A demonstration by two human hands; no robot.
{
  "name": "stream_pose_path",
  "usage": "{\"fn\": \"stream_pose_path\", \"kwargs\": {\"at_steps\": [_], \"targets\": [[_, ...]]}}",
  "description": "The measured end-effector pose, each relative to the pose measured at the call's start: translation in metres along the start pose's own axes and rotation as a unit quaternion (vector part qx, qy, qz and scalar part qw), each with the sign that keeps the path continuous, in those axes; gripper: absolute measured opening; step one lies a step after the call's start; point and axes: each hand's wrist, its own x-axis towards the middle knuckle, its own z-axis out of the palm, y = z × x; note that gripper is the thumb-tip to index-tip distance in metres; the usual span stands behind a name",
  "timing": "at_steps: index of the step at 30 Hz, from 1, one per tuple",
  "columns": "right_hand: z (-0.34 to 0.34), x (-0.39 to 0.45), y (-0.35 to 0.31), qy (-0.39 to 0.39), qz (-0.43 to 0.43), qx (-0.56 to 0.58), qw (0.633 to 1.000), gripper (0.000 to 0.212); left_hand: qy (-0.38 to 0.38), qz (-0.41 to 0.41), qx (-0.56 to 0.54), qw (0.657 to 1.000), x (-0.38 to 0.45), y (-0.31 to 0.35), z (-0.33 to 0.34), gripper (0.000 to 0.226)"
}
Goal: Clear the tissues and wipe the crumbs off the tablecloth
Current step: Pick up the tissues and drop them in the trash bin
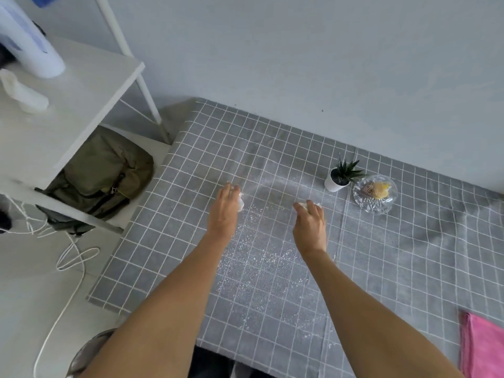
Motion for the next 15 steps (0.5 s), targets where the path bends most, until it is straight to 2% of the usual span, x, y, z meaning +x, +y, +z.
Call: {"fn": "stream_pose_path", "kwargs": {"at_steps": [6, 15], "targets": [[-0.006, -0.045, -0.036, -0.039, -0.071, -0.009, 0.997, 0.051, 0.017, -0.045, 0.004, 0.999, -0.077, -0.023, -0.016, 0.069], [-0.013, -0.146, -0.081, -0.062, -0.171, -0.008, 0.983, 0.057, 0.074, -0.108, -0.007, 0.991, -0.202, -0.047, -0.046, 0.065]]}}
